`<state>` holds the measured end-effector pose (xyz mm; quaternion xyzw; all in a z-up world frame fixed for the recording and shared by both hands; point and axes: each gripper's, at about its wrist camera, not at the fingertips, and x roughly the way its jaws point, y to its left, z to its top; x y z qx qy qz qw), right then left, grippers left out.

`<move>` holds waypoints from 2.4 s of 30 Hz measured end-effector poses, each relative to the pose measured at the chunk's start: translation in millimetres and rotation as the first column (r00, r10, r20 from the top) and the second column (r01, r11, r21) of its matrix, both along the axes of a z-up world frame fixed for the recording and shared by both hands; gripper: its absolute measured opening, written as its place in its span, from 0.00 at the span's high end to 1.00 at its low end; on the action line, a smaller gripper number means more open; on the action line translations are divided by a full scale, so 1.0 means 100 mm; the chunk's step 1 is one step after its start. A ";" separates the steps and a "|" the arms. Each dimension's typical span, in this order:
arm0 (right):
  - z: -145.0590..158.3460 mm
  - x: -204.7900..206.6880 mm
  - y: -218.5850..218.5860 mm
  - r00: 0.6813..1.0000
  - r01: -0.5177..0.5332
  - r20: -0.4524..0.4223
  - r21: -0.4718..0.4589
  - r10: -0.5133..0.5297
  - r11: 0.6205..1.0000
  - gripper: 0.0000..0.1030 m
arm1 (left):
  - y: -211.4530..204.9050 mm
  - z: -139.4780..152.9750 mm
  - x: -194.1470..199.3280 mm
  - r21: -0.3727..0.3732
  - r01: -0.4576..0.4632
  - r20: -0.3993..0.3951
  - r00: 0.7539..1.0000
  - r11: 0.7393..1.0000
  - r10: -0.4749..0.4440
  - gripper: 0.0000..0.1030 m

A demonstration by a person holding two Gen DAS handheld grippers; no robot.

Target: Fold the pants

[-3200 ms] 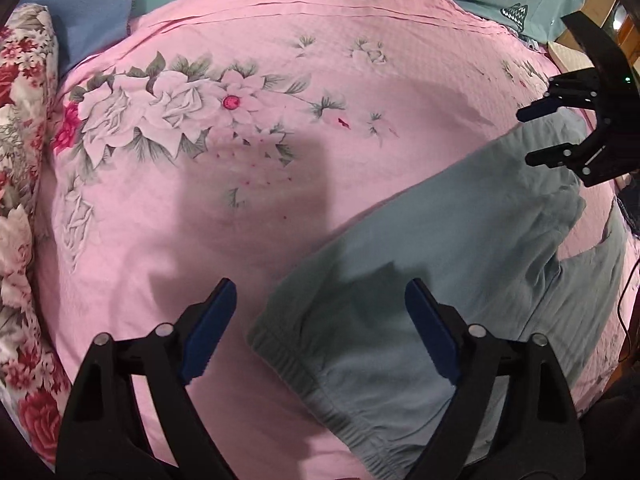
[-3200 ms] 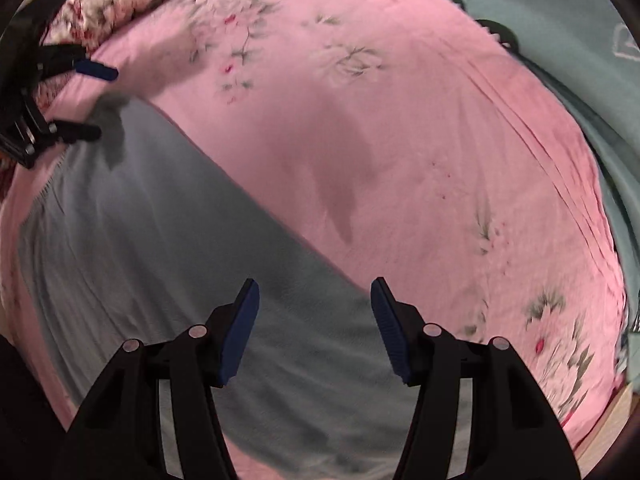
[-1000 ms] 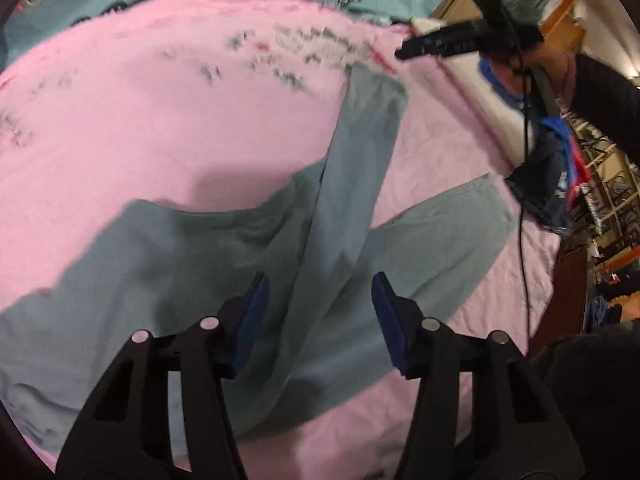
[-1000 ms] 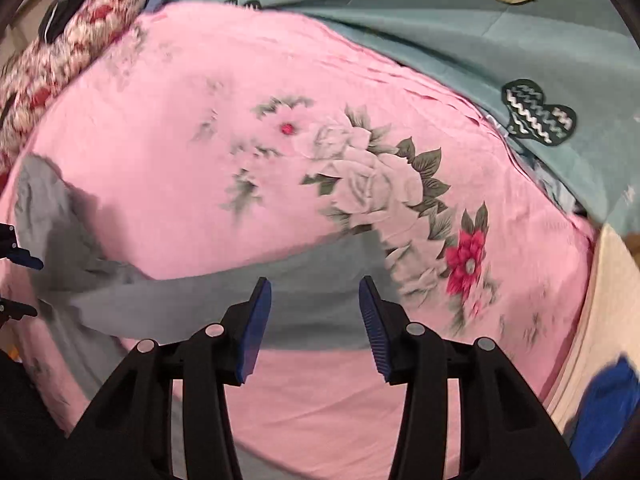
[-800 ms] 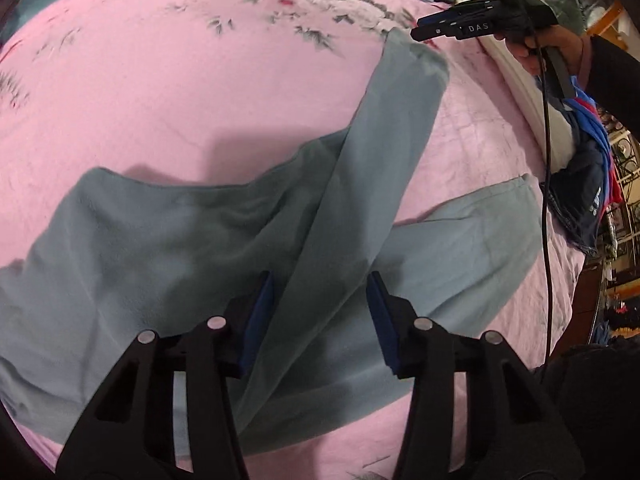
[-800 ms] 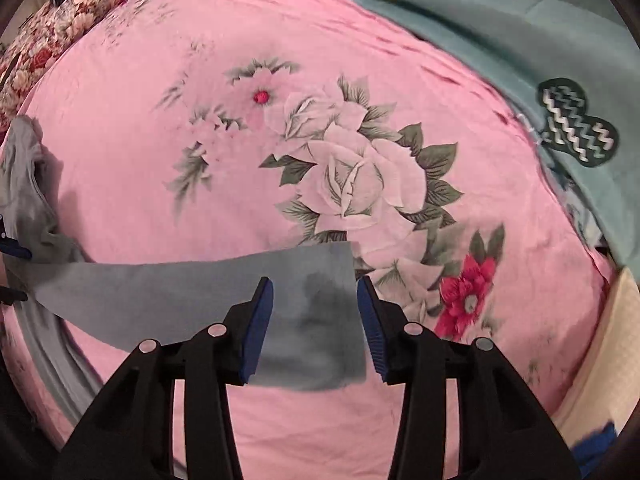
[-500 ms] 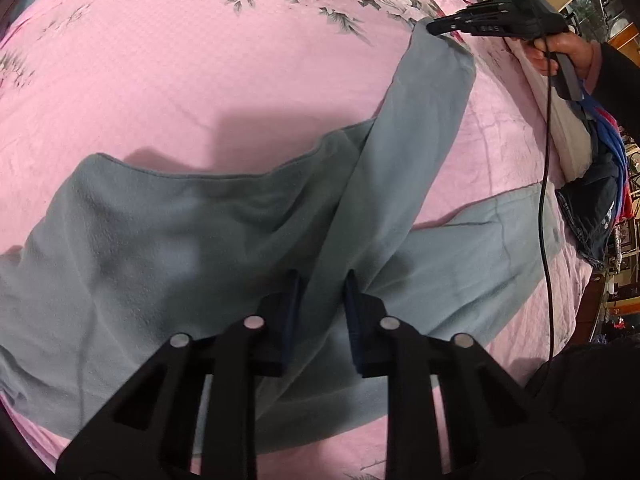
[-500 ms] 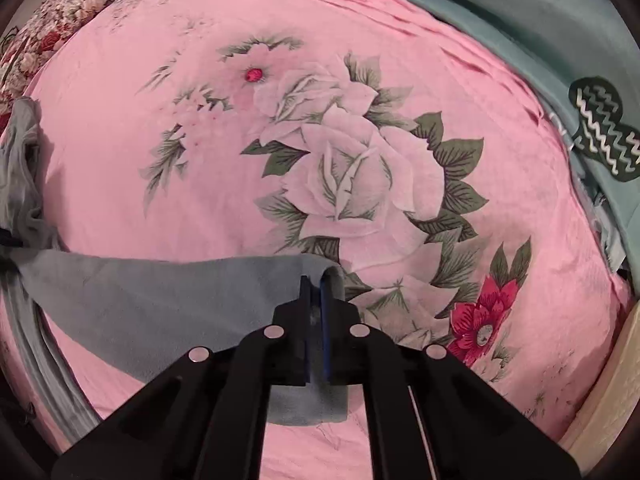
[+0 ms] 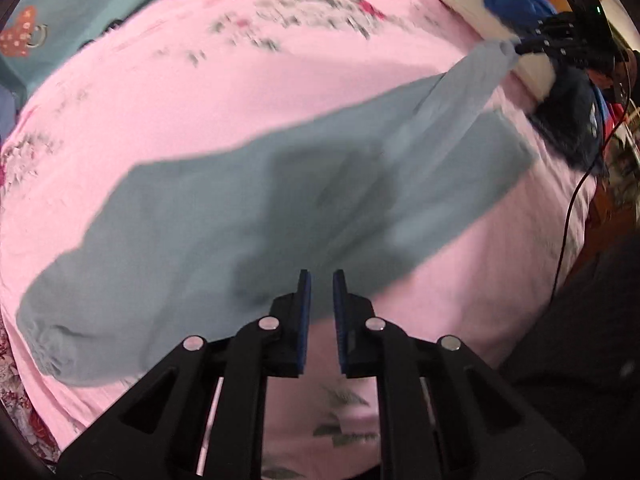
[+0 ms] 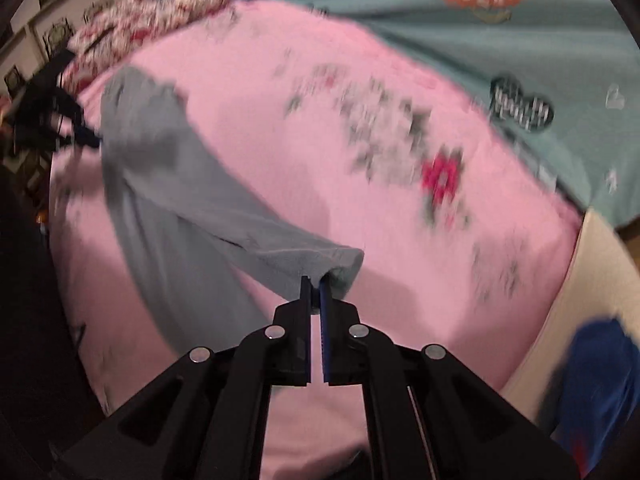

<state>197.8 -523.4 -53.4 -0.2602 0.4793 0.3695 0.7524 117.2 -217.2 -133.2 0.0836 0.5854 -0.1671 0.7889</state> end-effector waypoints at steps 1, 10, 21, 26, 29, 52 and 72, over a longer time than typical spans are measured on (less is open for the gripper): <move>-0.23 -0.18 -0.08 1.000 0.006 -0.020 -0.037 -0.007 0.999 0.97 | -0.04 -0.09 -0.05 0.011 0.020 -0.029 0.999 1.000 -0.020 0.89; -0.86 -0.79 -0.61 0.936 0.304 -0.191 0.019 -0.295 0.952 0.81 | -0.12 -0.19 -0.09 0.126 0.028 -0.044 0.999 0.992 -0.023 0.66; -1.12 -0.36 -0.39 0.828 0.522 -0.332 0.166 -0.451 0.836 0.91 | -0.12 -0.40 0.38 0.171 -0.042 0.051 0.998 0.984 0.034 0.51; -0.71 -0.42 -0.39 0.852 0.508 -0.278 0.234 -0.443 0.829 0.96 | -0.11 -0.21 0.36 0.166 0.004 0.069 0.997 0.986 -0.015 0.85; -0.41 -0.56 -0.52 0.839 0.537 -0.291 0.309 -0.460 0.785 0.96 | -0.08 0.02 0.23 0.142 -0.001 0.097 0.995 0.990 -0.013 0.87; -0.33 -1.11 1.18 0.963 0.267 -0.126 0.345 -0.237 0.900 0.75 | 1.03 0.13 -0.08 0.156 -0.213 0.074 0.976 0.964 0.204 0.59; -0.49 -1.30 2.64 0.989 -0.145 0.033 0.056 0.143 0.988 0.96 | 1.42 0.06 -0.53 -0.004 -0.212 0.088 0.973 0.977 0.211 0.51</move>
